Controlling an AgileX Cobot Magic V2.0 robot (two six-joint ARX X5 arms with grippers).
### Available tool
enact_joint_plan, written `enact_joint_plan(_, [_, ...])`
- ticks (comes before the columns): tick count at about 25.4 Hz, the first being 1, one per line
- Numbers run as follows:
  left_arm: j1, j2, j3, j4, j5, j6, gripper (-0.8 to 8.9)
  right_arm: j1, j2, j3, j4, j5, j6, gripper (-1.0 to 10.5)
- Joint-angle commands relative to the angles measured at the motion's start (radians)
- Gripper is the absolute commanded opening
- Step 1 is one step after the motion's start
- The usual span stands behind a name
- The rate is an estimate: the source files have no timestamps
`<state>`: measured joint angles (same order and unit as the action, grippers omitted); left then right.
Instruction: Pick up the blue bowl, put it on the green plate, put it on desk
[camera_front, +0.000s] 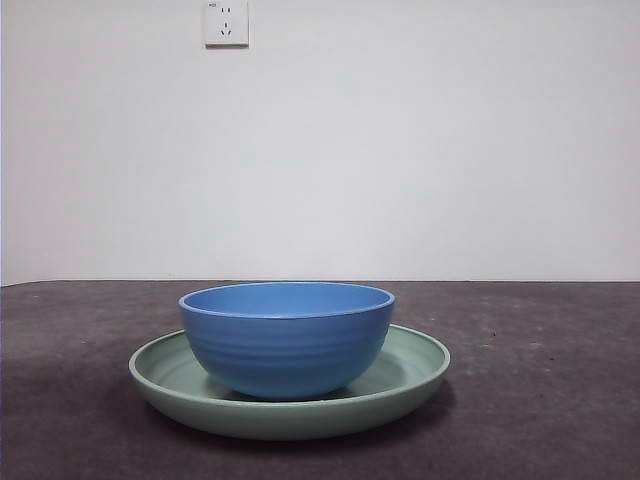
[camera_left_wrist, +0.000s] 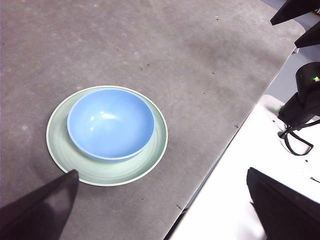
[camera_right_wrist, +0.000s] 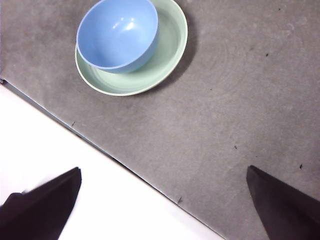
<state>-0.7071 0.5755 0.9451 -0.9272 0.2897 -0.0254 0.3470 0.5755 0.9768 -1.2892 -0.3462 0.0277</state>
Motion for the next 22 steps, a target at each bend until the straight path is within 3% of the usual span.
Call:
enact_joint_plan(1, [-0.005, 0.004, 0.011, 0.008, 0.003, -0.006, 5.72, 0.006, 0.003, 0.008, 0.027, -0.005, -0.014, 5.2])
enact_joint_plan(2, [-0.005, 0.004, 0.011, 0.006, 0.003, -0.007, 3.94, 0.006, 0.003, 0.008, 0.032, -0.005, -0.015, 3.8])
enact_joint_plan(3, [-0.005, 0.004, 0.011, 0.005, 0.003, -0.012, 1.44, 0.006, 0.004, 0.008, 0.038, -0.005, -0.015, 1.5])
enact_joint_plan(4, [-0.005, 0.004, 0.011, 0.005, 0.003, -0.014, -0.30, 0.006, 0.004, 0.008, 0.043, -0.005, -0.016, -0.3])
enact_joint_plan(5, [-0.005, 0.004, 0.011, 0.006, 0.003, -0.025, 0.63, 0.006, 0.004, 0.008, 0.055, -0.005, -0.017, 0.4])
enact_joint_plan(6, [-0.005, 0.004, 0.011, 0.006, 0.003, -0.037, 0.86, 0.006, 0.003, 0.008, 0.062, -0.010, -0.017, 0.4])
enact_joint_plan(22, [-0.006, 0.004, 0.011, 0.008, 0.003, -0.044, 0.89, 0.006, 0.003, 0.009, 0.063, -0.027, -0.017, 0.4])
